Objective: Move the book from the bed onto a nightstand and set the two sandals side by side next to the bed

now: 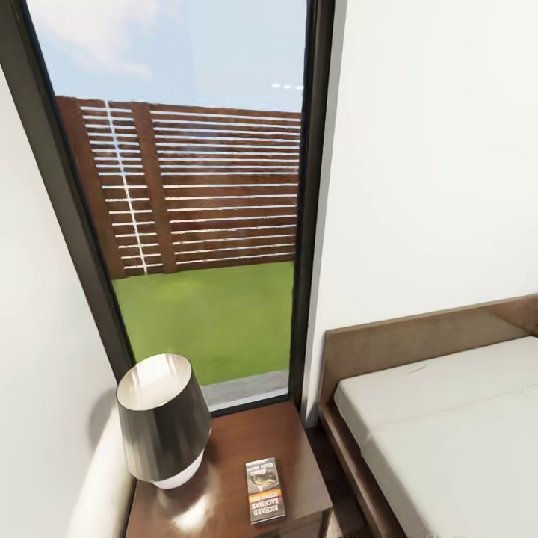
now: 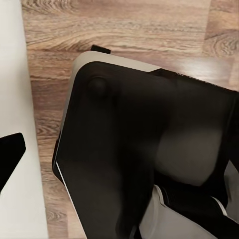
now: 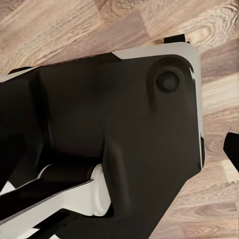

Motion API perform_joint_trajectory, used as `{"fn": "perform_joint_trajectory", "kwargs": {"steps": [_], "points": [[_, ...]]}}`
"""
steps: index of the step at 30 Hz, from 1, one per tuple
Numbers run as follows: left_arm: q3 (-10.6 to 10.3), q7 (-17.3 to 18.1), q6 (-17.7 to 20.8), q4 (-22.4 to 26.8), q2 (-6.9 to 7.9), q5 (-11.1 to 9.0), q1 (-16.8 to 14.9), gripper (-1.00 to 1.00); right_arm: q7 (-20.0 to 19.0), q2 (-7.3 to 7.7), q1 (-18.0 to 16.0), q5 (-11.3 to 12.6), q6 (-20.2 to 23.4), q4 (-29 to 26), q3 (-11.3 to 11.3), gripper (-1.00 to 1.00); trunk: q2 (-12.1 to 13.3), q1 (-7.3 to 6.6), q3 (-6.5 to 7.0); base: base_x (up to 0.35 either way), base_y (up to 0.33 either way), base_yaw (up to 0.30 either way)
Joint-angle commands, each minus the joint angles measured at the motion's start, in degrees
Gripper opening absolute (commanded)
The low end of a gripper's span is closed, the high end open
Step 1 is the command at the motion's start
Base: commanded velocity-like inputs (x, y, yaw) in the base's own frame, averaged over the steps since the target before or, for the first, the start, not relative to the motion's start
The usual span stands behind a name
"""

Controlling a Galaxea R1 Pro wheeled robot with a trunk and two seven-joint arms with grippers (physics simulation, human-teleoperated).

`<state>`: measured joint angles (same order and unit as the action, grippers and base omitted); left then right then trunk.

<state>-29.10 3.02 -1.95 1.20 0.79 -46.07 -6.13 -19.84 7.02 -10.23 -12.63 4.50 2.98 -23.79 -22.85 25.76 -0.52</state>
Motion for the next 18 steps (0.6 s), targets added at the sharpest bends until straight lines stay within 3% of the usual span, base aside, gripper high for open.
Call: {"fn": "perform_joint_trajectory", "kwargs": {"steps": [1,18], "points": [[-0.48,0.23,-0.16,-0.05,0.01,-0.59,-0.02,1.0,-0.12,-0.01,-0.06,-0.46,0.13,0.09,-0.48,1.0,-0.07,0.03,-0.05,0.0,0.0,-0.176],[-0.55,0.23,-0.16,-0.05,-0.02,-0.51,-0.02,1.0,-0.13,-0.42,-0.06,-0.46,0.16,0.1,-0.55,1.0,-0.07,0.03,-0.05,0.0,0.0,-0.181]]}}
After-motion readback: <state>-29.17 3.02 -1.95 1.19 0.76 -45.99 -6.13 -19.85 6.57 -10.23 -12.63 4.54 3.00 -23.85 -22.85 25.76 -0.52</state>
